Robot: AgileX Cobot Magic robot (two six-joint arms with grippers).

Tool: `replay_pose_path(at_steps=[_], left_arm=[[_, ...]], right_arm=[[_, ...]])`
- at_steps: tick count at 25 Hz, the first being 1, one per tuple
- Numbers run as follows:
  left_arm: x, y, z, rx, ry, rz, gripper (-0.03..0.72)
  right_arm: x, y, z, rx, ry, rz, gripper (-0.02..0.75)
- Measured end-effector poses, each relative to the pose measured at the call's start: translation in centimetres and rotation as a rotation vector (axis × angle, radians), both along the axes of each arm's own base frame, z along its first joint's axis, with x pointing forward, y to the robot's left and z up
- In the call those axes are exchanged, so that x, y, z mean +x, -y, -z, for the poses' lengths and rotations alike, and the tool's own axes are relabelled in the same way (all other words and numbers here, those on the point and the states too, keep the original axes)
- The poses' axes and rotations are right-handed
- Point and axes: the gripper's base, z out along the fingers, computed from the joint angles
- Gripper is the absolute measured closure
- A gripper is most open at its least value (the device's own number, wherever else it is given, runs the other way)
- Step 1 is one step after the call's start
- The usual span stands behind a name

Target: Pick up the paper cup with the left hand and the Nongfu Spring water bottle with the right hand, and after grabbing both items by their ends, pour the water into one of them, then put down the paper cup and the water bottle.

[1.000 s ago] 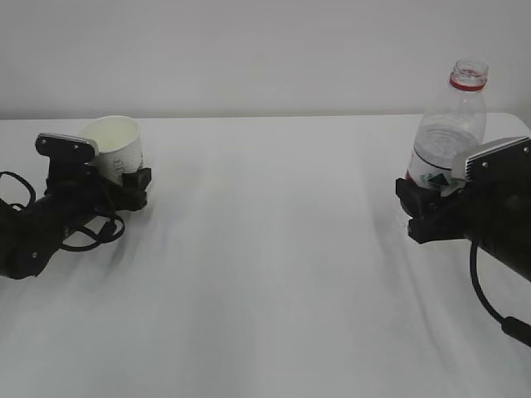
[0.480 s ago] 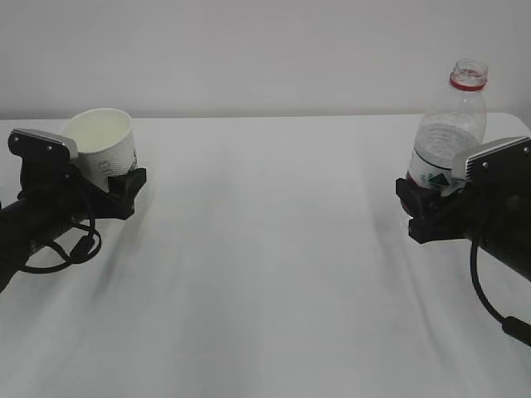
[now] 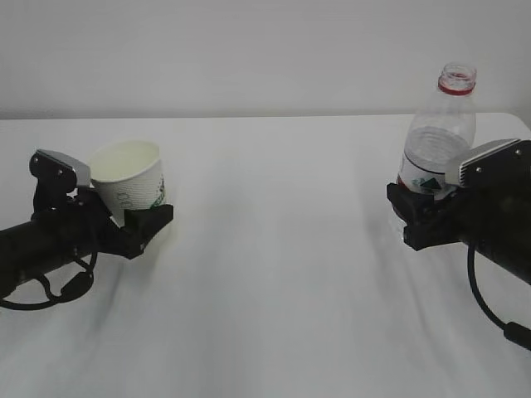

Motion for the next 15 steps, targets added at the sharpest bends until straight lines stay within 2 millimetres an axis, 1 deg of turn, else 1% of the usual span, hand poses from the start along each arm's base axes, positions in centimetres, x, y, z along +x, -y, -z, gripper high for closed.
replay_pose_path(at_steps=[8, 12, 15], left_arm=[[-1.4, 1.4, 0.2, 0.034, -0.007, 0.233, 0.112], [-2.0, 1.8, 0.3, 0.052, -0.005, 0.319, 0.112], [-2.2, 2.0, 0.4, 0.059, -0.004, 0.349, 0.112]], right_arm=[[-0.2, -0.5, 0.0, -0.019, 0.002, -0.067, 0.206], [-0.3, -0.8, 0.1, -0.029, 0.003, -0.103, 0.206], [-0.4, -0.9, 0.1, -0.034, 0.003, -0.122, 0.206]])
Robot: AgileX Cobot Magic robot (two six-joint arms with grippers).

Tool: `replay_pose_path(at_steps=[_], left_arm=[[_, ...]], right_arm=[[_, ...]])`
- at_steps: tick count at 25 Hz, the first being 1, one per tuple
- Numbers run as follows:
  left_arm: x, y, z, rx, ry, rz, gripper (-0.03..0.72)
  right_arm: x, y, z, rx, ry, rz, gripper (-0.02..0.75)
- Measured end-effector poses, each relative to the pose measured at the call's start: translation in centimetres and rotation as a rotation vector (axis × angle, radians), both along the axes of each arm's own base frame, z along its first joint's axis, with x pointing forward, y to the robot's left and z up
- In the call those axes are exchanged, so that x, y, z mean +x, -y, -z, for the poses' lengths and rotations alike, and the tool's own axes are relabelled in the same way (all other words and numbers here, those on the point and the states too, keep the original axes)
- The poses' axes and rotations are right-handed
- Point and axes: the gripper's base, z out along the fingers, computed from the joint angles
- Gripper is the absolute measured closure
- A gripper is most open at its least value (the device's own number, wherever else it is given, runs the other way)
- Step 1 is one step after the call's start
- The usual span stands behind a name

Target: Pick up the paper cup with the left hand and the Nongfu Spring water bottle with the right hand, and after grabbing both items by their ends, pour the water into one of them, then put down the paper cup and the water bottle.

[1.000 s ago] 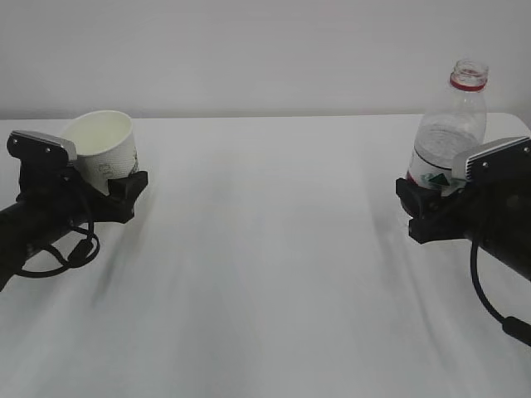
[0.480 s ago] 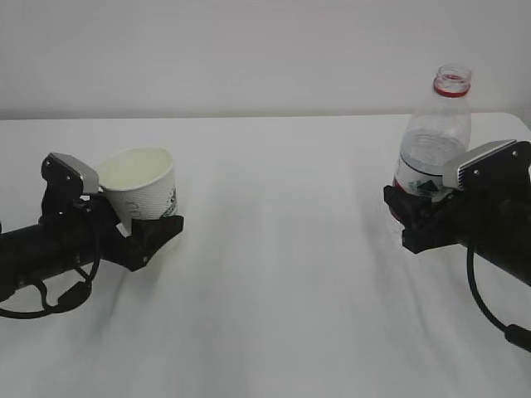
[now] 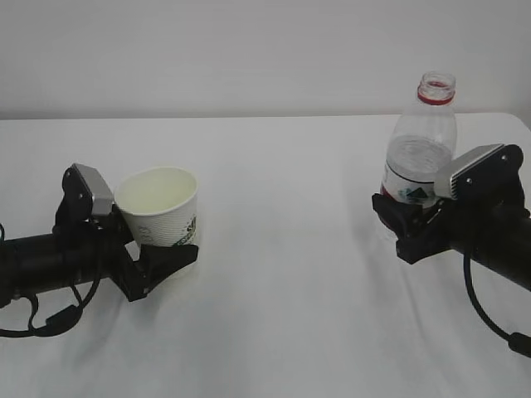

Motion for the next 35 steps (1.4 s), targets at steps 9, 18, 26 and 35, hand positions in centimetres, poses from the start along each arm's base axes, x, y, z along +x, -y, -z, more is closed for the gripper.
replay_pose_path(at_steps=[9, 18, 26, 35], left_arm=[[-1.1, 2.5, 0.0, 0.003, 0.001, 0.1, 0.112], [-2.4, 5.4, -2.6, -0.025, 0.071, 0.195, 0.112], [-2.8, 6.0, -4.4, -0.064, 0.081, 0.215, 0.112], [-4.5, 8.1, -4.4, -0.074, 0.049, 0.317, 0.112]], right_arm=[[-0.1, -0.3, 0.0, -0.01, 0.001, -0.035, 0.206], [-0.2, -0.3, 0.0, -0.012, 0.001, -0.042, 0.206], [-0.2, -0.4, 0.1, -0.017, 0.002, -0.06, 0.206], [-0.4, -0.7, 0.1, -0.026, 0.003, -0.095, 0.206]])
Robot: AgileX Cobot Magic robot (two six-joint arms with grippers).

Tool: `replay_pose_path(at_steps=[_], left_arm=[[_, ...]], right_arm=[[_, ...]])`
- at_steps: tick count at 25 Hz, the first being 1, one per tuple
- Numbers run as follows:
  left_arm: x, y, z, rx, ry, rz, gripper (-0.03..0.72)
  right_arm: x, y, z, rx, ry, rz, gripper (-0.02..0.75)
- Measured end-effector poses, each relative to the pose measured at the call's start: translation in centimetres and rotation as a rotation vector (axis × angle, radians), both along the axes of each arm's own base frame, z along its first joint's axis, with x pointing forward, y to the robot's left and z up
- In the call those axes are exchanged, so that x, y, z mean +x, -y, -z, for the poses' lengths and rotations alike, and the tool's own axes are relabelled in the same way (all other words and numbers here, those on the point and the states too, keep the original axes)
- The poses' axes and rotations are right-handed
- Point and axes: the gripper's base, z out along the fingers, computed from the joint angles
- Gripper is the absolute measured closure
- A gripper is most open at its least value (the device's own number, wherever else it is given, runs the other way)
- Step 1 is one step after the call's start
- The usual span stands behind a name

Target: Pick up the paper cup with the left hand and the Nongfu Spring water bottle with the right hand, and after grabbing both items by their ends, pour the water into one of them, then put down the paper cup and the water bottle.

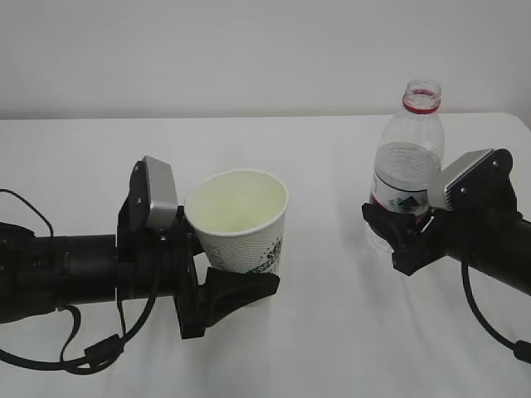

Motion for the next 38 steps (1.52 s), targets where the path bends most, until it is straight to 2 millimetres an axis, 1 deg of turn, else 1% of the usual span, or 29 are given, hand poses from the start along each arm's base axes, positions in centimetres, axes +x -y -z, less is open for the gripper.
replay_pose_path(at_steps=[6, 13, 21, 32, 34, 38], left_arm=[[-1.4, 1.7, 0.0, -0.001, -0.003, 0.069, 0.112], [-2.3, 2.7, 0.0, -0.001, -0.005, 0.113, 0.113], [-2.6, 3.0, 0.0, -0.003, -0.007, 0.121, 0.113], [-2.6, 3.0, 0.0, -0.002, -0.007, 0.124, 0.113], [-2.6, 3.0, 0.0, 0.0, -0.006, 0.128, 0.113], [-2.7, 3.0, 0.0, 0.002, -0.005, 0.135, 0.113]], right_arm=[[-0.1, -0.2, 0.0, -0.005, 0.0, -0.023, 0.206], [-0.2, -0.3, 0.0, -0.01, 0.0, -0.039, 0.206], [-0.2, -0.5, 0.0, -0.015, 0.003, -0.068, 0.206], [0.7, -0.9, -0.7, -0.027, 0.049, -0.115, 0.206], [0.7, -1.0, -0.7, -0.029, 0.05, -0.123, 0.206], [1.2, -2.0, -1.0, -0.048, 0.06, -0.156, 0.206]])
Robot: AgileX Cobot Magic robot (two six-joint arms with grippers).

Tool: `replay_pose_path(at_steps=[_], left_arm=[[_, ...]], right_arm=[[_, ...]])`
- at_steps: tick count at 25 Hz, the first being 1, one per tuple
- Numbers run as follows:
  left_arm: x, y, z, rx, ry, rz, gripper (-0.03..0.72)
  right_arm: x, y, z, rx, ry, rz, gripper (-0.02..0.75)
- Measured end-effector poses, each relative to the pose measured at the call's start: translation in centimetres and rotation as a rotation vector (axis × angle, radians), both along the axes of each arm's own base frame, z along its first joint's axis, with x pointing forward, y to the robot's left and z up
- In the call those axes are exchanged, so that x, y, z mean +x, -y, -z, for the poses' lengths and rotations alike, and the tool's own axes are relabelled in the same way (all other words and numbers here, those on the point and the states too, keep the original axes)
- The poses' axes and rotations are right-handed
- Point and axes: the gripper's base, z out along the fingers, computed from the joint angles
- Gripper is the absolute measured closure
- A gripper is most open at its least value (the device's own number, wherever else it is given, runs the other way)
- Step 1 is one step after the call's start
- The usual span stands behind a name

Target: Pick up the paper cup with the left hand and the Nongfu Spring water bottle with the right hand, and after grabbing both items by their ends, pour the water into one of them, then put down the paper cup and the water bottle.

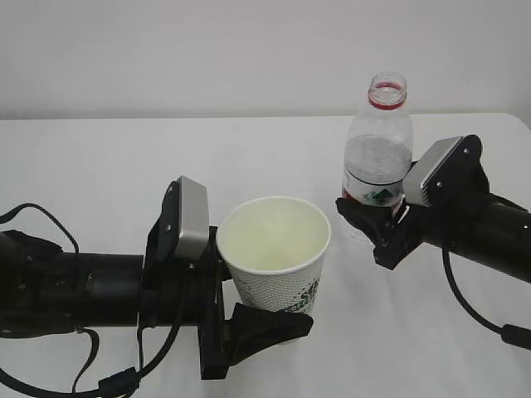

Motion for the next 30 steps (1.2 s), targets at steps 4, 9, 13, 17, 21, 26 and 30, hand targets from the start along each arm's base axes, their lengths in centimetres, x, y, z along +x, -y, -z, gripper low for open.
replay_pose_path(at_steps=[4, 9, 13, 17, 21, 26, 30], left_arm=[[-0.1, 0.0, 0.0, 0.003, 0.002, 0.01, 0.113], [-0.2, 0.0, 0.1, 0.007, 0.003, 0.021, 0.113], [-0.2, 0.0, 0.1, 0.009, 0.005, 0.028, 0.113], [-0.2, 0.0, 0.1, 0.009, 0.005, 0.029, 0.113], [-0.3, 0.0, 0.1, 0.01, 0.005, 0.031, 0.113], [-0.3, 0.0, 0.1, 0.01, 0.005, 0.031, 0.113], [-0.2, 0.0, 0.1, 0.008, 0.004, 0.027, 0.113]], right_arm=[[0.4, -0.5, -0.4, -0.02, 0.023, -0.039, 0.206], [0.7, -0.7, -0.6, -0.04, 0.045, -0.062, 0.206], [0.7, -0.8, -0.5, -0.079, 0.069, -0.079, 0.206], [1.1, -0.9, -0.9, -0.095, 0.098, -0.096, 0.206], [1.7, -1.1, -1.5, -0.101, 0.133, -0.115, 0.206], [2.3, -1.4, -2.1, -0.112, 0.169, -0.144, 0.206], [2.6, -1.6, -2.5, -0.123, 0.197, -0.162, 0.206]])
